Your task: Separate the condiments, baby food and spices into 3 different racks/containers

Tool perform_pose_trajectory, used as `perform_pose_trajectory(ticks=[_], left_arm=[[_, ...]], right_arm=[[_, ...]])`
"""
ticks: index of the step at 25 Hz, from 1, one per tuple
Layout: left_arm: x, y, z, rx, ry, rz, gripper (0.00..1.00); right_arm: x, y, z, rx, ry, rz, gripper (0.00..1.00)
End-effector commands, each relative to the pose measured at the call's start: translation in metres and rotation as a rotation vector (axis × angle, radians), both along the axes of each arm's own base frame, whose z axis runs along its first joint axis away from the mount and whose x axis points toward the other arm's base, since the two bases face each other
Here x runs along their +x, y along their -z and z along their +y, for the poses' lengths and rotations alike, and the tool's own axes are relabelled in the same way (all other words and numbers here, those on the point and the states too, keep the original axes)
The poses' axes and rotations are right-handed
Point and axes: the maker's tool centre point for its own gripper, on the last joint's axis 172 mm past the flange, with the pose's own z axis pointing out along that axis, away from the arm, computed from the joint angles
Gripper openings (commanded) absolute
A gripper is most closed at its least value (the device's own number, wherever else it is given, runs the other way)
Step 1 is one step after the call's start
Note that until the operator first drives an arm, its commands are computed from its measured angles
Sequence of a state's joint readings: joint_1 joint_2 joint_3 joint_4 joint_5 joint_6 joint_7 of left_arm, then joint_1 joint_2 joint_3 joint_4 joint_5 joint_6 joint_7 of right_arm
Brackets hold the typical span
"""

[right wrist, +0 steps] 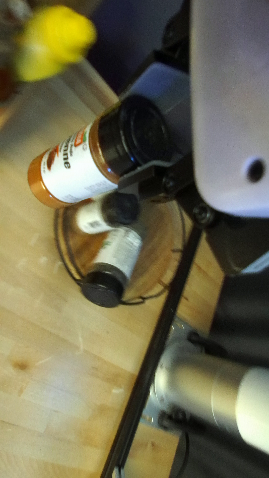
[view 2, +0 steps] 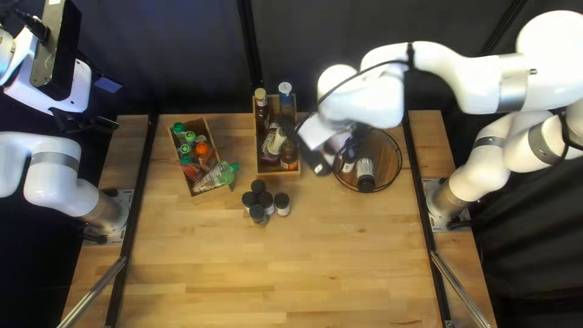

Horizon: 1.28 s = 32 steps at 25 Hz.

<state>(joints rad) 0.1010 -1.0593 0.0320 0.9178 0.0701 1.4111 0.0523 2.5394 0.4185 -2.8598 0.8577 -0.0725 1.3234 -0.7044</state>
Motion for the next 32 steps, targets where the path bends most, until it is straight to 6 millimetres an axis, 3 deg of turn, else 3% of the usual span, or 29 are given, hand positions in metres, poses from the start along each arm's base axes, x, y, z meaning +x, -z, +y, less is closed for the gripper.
perform_pose_trajectory(ticks=[1,8,12,21,32], left_arm=[[0.0,0.0,0.0,0.0,0.0,0.0,1.0],[0.0,0.0,0.0,0.0,0.0,0.0,1.0],[0.0,0.0,0.0,0.0,0.0,0.0,1.0],[0.0,0.0,0.0,0.0,0.0,0.0,1.0],[0.0,0.0,0.0,0.0,0.0,0.0,1.0]], right_arm=[[-0.035,0.004,-0.019,-0.01,0.094,0.004,0.0],[-0.084,0.018,-0.043,-0.038,0.215,0.023,0.0],[-0.098,0.03,-0.05,-0.052,0.268,0.04,0.0],[-0.11,0.073,-0.072,-0.071,0.336,0.058,0.0],[-0.115,0.11,-0.08,-0.077,0.365,0.077,0.0]])
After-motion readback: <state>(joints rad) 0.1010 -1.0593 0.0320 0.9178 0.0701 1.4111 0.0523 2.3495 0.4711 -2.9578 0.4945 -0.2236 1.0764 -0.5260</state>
